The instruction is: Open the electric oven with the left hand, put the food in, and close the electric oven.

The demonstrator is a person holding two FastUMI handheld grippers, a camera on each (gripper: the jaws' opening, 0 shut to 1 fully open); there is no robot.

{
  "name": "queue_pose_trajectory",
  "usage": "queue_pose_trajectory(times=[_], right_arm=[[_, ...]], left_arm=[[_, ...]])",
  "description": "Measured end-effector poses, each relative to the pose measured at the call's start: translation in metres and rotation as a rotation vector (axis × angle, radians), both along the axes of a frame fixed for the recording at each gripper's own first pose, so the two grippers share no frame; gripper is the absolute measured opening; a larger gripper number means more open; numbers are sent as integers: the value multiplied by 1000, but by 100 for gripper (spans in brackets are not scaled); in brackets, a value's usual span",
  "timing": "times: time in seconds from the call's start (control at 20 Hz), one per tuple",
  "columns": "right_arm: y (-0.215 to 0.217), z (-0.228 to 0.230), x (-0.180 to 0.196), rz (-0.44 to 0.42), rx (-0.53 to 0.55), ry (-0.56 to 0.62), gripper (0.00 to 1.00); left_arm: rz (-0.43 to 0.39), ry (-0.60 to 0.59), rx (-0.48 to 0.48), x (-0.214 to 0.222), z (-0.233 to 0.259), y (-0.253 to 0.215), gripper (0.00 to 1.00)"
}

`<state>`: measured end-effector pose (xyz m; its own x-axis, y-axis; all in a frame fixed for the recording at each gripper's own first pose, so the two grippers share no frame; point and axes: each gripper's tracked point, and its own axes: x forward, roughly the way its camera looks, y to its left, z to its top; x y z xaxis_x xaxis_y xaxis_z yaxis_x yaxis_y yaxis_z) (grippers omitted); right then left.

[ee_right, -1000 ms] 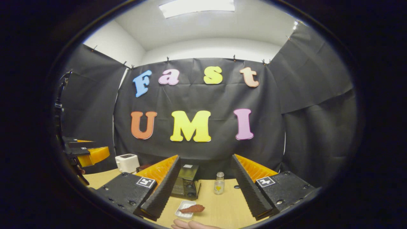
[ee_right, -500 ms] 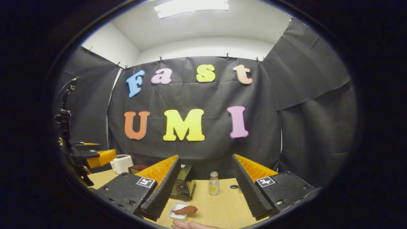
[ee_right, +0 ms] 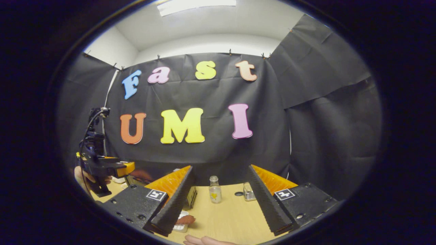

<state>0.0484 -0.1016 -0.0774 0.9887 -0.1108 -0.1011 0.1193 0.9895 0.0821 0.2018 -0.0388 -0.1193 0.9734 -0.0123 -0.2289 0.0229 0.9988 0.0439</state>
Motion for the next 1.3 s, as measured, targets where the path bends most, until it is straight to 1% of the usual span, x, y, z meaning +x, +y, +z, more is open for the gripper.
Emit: queue_pose_trajectory(times=[0.05,0.15,0.25,0.45,0.55,0.6,0.65,0.7,0.75,0.8,0.9,1.3], right_arm=[[-3,-1,0,-4,1,3,100],[-6,-4,-2,-9,-2,6,100],[-10,-5,-3,-15,-7,5,100],[-16,-9,-1,-26,-12,10,100],[-16,-11,-1,-23,-10,14,100],[-17,-13,0,-23,-8,17,100],[-18,-14,1,-24,-8,20,100],[-18,-16,2,-25,-5,25,100],[-19,-18,2,-26,-4,29,100],[-19,-18,2,-26,-3,32,100],[-18,-20,2,-24,-4,39,100],[-14,-27,8,-14,5,57,100]], left_arm=[[-4,31,-13,9,-11,-2,96],[-9,80,-31,28,-31,-3,96],[2,124,-22,38,-47,1,97],[-31,194,-58,46,-72,-10,96],[-35,225,-61,50,-85,-12,96],[-21,230,-42,51,-89,-9,96],[-44,230,-60,53,-90,-10,98],[-40,215,-67,60,-90,-12,97],[-40,228,-70,67,-98,-13,95],[-44,219,-63,55,-91,-9,95],[-45,207,-60,55,-91,-9,95],[-38,184,-74,22,-93,-10,96]])
